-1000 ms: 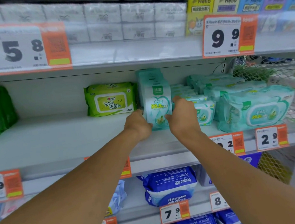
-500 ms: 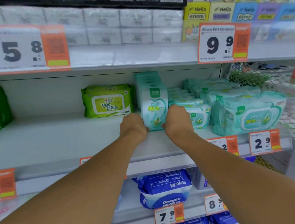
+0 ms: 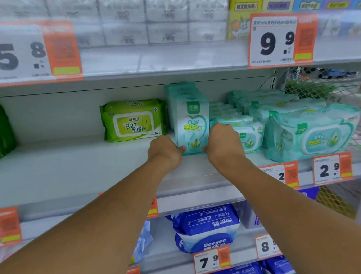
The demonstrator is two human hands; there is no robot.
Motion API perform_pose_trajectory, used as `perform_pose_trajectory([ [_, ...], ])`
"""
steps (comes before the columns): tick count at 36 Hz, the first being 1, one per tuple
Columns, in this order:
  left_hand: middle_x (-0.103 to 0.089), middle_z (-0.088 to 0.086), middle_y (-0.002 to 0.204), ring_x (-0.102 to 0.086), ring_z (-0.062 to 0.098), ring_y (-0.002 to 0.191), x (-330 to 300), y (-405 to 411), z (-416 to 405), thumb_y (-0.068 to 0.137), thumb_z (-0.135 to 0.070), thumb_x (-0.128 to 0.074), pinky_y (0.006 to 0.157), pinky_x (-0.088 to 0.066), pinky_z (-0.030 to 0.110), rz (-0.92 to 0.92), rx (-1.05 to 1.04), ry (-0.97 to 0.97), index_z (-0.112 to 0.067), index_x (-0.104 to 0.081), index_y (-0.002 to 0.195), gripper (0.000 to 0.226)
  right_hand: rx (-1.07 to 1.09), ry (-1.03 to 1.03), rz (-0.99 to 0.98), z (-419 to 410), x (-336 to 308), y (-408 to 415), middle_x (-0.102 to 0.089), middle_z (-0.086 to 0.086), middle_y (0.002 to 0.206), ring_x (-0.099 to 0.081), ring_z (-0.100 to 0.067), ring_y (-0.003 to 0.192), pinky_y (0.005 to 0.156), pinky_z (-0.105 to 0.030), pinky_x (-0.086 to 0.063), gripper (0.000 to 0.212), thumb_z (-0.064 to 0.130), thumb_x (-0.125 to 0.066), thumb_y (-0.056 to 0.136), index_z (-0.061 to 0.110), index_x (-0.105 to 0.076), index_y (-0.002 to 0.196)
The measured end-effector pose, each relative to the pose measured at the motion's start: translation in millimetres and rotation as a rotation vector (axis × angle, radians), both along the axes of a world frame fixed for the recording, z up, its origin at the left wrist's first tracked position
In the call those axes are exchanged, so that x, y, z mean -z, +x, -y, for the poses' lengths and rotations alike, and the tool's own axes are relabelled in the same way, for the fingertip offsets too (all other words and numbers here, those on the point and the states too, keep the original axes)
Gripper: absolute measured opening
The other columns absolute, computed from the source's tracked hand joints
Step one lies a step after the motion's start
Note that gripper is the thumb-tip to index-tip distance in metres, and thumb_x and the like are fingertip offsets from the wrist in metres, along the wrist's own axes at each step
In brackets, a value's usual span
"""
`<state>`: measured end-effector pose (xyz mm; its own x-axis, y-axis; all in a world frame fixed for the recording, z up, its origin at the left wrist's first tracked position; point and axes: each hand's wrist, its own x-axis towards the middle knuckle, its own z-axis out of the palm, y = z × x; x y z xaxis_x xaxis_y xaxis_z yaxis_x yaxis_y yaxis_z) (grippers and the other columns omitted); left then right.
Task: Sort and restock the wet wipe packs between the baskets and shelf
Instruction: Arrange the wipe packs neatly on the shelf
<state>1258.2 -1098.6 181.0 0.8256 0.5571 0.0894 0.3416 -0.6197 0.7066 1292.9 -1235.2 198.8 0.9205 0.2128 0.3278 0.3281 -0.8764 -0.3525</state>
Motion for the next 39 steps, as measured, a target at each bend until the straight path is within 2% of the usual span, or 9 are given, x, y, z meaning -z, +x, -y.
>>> perform_pose_trajectory([
  [10, -0.068, 0.006, 0.110, -0.064, 0.027, 0.100, -11, -34, 4, 0.087, -0.042, -0.071, 0.088, -0.052, 0.035, 0.075, 0.085, 0.135, -0.017, -0.063, 0.112, 0.036, -0.050, -0.012, 0.091, 12, -17, -36, -0.061, -0.006, 0.088, -0.057, -0.032, 0.080, 0.066, -0.032, -0.044, 0.020, 0.029, -0.071, 0.090, 0.014, -0.059, 0.084],
  [12, -0.068, 0.001, 0.106, -0.065, 0.023, 0.096, -8, -58, 2, 0.086, -0.042, -0.071, 0.087, -0.052, 0.036, 0.187, 0.097, 0.253, -0.022, -0.060, 0.119, 0.040, -0.091, 0.122, 0.222, 14, -10, -63, -0.069, -0.005, 0.102, -0.065, -0.032, 0.092, 0.076, -0.036, -0.052, 0.020, 0.033, -0.065, 0.092, 0.017, -0.065, 0.104],
  [15, -0.065, -0.006, 0.093, -0.063, 0.015, 0.081, 4, -116, 0, 0.087, -0.034, -0.067, 0.075, -0.054, 0.035, 0.497, 0.171, 0.373, -0.022, -0.064, 0.110, 0.026, -0.244, 0.468, 0.378, 5, 16, -121, -0.071, 0.004, 0.089, -0.066, -0.021, 0.080, 0.072, -0.039, -0.053, 0.016, 0.035, -0.060, 0.092, 0.021, -0.065, 0.098],
  [18, -0.064, -0.005, 0.087, -0.060, 0.012, 0.075, 50, -193, -5, 0.091, -0.024, -0.062, 0.067, -0.048, 0.027, 0.604, 0.197, 0.376, -0.016, -0.065, 0.102, 0.014, -0.399, 0.566, 0.181, -13, 81, -180, -0.065, 0.005, 0.073, -0.062, -0.020, 0.066, 0.062, -0.037, -0.049, 0.016, 0.035, -0.056, 0.091, 0.020, -0.062, 0.087],
  [22, -0.067, -0.004, 0.082, -0.064, 0.016, 0.071, 177, -300, -24, 0.085, -0.025, -0.068, 0.070, -0.053, 0.034, 0.231, -0.012, 0.186, -0.019, -0.064, 0.097, 0.014, -0.594, 0.194, -0.486, -25, 213, -252, -0.073, -0.004, 0.094, -0.069, -0.025, 0.088, 0.075, -0.034, -0.051, 0.020, 0.028, -0.069, 0.084, 0.015, -0.068, 0.099],
  [25, -0.069, -0.003, 0.091, -0.067, 0.019, 0.080, 270, -382, -23, 0.081, -0.024, -0.075, 0.076, -0.055, 0.035, -0.167, -0.139, -0.038, -0.019, -0.067, 0.100, 0.022, -0.611, -0.076, -0.896, -7, 281, -298, -0.064, -0.010, 0.127, -0.060, -0.027, 0.119, 0.089, -0.027, -0.044, 0.054, 0.026, -0.082, 0.079, 0.009, -0.061, 0.126],
  [31, -0.068, -0.003, 0.102, -0.063, 0.016, 0.095, 348, -465, 13, 0.081, -0.035, -0.076, 0.076, -0.046, 0.024, -0.469, -0.082, -0.266, -0.020, -0.067, 0.105, 0.030, -0.731, -0.457, -0.992, -5, 340, -341, -0.051, -0.009, 0.134, -0.058, -0.026, 0.116, 0.085, -0.028, -0.048, 0.079, 0.031, -0.083, 0.070, 0.014, -0.049, 0.139],
  [36, -0.071, 0.005, 0.106, -0.065, 0.029, 0.100, 351, -475, 20, 0.078, -0.016, -0.057, 0.082, -0.055, 0.038, -0.668, 0.245, -0.229, -0.028, -0.066, 0.110, 0.035, -0.988, -0.907, -1.042, -13, 331, -346, -0.054, -0.004, 0.134, -0.060, -0.026, 0.109, 0.088, -0.040, -0.056, 0.088, 0.029, -0.086, 0.067, 0.025, -0.043, 0.143],
  [39, -0.068, 0.003, 0.115, -0.063, 0.029, 0.104, 346, -476, 20, 0.076, -0.011, -0.059, 0.083, -0.052, 0.033, -0.770, 0.361, -0.181, -0.035, -0.057, 0.128, 0.057, -1.066, -1.117, -0.786, 3, 340, -363, -0.045, -0.007, 0.135, -0.055, -0.032, 0.116, 0.092, -0.047, -0.052, 0.118, 0.039, -0.093, 0.055, 0.027, -0.025, 0.150],
])
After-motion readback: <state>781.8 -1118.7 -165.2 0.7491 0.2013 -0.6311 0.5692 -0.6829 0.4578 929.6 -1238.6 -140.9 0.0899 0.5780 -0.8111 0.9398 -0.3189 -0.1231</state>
